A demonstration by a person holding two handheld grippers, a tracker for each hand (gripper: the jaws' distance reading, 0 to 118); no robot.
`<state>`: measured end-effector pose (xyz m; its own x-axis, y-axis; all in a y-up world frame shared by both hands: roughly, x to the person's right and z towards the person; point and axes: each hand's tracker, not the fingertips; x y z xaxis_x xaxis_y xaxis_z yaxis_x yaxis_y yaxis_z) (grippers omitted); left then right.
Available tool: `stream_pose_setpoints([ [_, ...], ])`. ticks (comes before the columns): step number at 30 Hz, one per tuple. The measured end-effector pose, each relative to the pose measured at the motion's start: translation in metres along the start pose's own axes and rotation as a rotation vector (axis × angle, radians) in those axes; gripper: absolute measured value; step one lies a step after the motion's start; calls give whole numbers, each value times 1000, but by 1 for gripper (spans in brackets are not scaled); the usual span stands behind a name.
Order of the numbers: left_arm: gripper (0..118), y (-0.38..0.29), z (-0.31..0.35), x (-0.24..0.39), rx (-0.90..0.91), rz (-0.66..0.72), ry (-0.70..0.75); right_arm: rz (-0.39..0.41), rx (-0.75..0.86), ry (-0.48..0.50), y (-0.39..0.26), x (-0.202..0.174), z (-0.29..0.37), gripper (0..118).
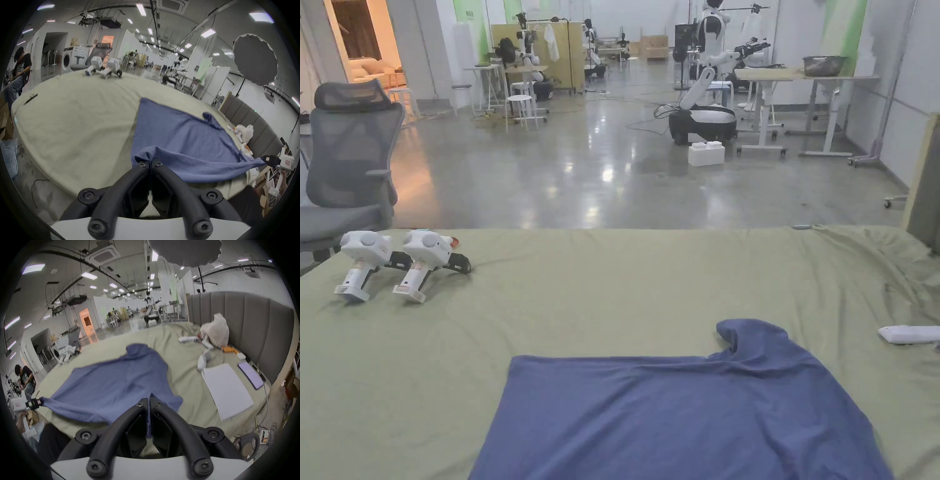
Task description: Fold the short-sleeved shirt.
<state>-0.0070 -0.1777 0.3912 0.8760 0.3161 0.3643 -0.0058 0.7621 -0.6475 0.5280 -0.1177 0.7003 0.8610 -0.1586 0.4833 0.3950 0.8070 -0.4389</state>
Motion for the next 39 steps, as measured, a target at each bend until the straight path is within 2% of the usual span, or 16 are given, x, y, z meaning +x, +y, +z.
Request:
stream_pose_setpoints([
  [4,7,-19,-10,-2,-57,-15,31,41,-102,-13,-31,14,-19,0],
  [5,13,-20,-11,-3,-62,-20,39,53,-141,-13,-36,17,-25,1],
  [6,22,-22,-11,-4,-95,-16,50,63,-174,-31,-40,20,-29,7],
  [7,38,-24,-9,-5,-101,-20,66,58,-161,-56,-44,23,-31,25],
  [8,65,-24,-7,-6,-109,-29,83,51,-173,-67,-47,28,-33,61],
  [9,79,-24,-3,-9,-107,-40,99,32,-198,-81,-50,33,-33,79],
  [11,87,-23,12,-16,-76,-55,139,-13,-175,-100,-53,45,-27,80],
  [14,87,-11,37,-16,11,-75,223,-64,-127,-148,-48,59,-13,80],
  [17,87,12,74,6,153,-116,184,-51,-2,-169,-27,52,9,80],
  [23,87,57,131,90,439,-283,108,51,287,-77,23,-17,52,80],
  [28,84,82,157,140,583,-266,10,140,418,41,55,-69,69,77],
  [30,76,91,170,153,590,-285,-60,174,457,73,66,-84,76,66],
  [32,63,96,180,163,596,-343,-56,225,488,69,71,-95,83,47],
  [34,58,96,189,172,628,-380,-31,257,514,58,73,-100,87,44],
  [37,43,93,196,175,631,-396,-42,265,518,58,71,-103,88,23],
  [39,18,87,196,176,629,-428,-43,261,510,76,67,-103,87,7],
])
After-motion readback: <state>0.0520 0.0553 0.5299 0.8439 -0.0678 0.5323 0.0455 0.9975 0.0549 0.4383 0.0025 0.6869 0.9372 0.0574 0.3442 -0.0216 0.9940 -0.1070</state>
